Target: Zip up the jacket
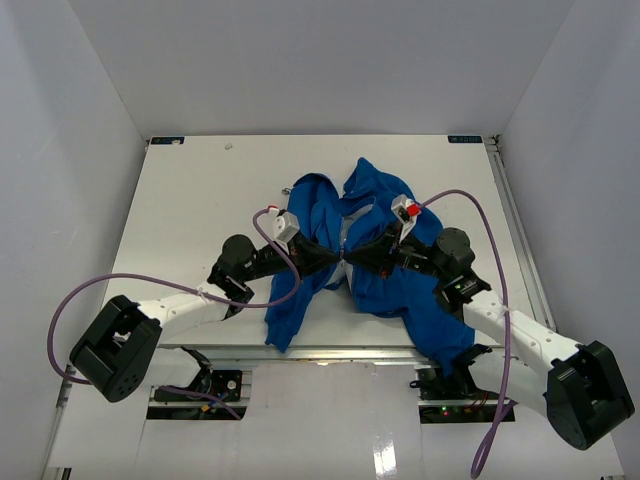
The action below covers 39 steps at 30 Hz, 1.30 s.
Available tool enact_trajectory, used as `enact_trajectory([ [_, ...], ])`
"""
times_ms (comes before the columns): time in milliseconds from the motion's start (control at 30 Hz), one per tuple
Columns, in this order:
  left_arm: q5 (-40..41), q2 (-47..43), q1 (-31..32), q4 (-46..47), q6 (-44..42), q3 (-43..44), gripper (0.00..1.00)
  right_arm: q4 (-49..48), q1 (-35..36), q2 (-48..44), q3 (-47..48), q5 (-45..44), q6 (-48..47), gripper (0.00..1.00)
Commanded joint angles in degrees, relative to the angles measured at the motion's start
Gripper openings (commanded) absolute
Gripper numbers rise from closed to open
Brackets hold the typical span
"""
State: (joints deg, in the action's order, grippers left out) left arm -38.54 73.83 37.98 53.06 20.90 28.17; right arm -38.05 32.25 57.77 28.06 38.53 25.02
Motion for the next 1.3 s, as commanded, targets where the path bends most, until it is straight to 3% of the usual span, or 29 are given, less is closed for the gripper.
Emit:
enact_trajectory([
  [0, -3.63, 0.60, 0.53, -4.73, -3.68, 1.19, 0.00, -3.95, 0.17, 0.35, 4.65, -1.03, 0.67, 0.08],
  [267, -0.92, 0.17, 0.41, -6.85, -3.48, 1.62, 0.00, -1.68, -0.43, 1.64, 4.42, -1.88, 0.56, 0.10],
  [567, 1.53, -1.06, -0.18, -7.67, -0.80, 0.94, 0.00, 8.97, -0.43, -0.26, 3.96, -7.04, -3.02, 0.38],
  [967, 1.89, -1.44, -0.27, -10.24, -0.83, 1.41, 0.00, 24.41, -0.15, -8.54, 7.85, -22.28, -6.54, 0.51],
  [1100, 1.69, -1.23, -0.29, -11.32, -0.41, 1.74, 0.00, 27.55, 5.00, -11.76, 9.65, -30.37, -15.12, 0.51],
  [1167, 1.42, -1.26, -0.46, -12.09, -0.30, 1.99, 0.00, 29.55, 9.63, -13.05, 12.02, -38.63, -21.14, 0.51],
  [1267, 0.92, -1.48, -0.61, -12.03, 0.21, 2.06, 0.00, 31.86, 13.54, -13.56, 14.26, -41.55, -25.84, 0.52],
])
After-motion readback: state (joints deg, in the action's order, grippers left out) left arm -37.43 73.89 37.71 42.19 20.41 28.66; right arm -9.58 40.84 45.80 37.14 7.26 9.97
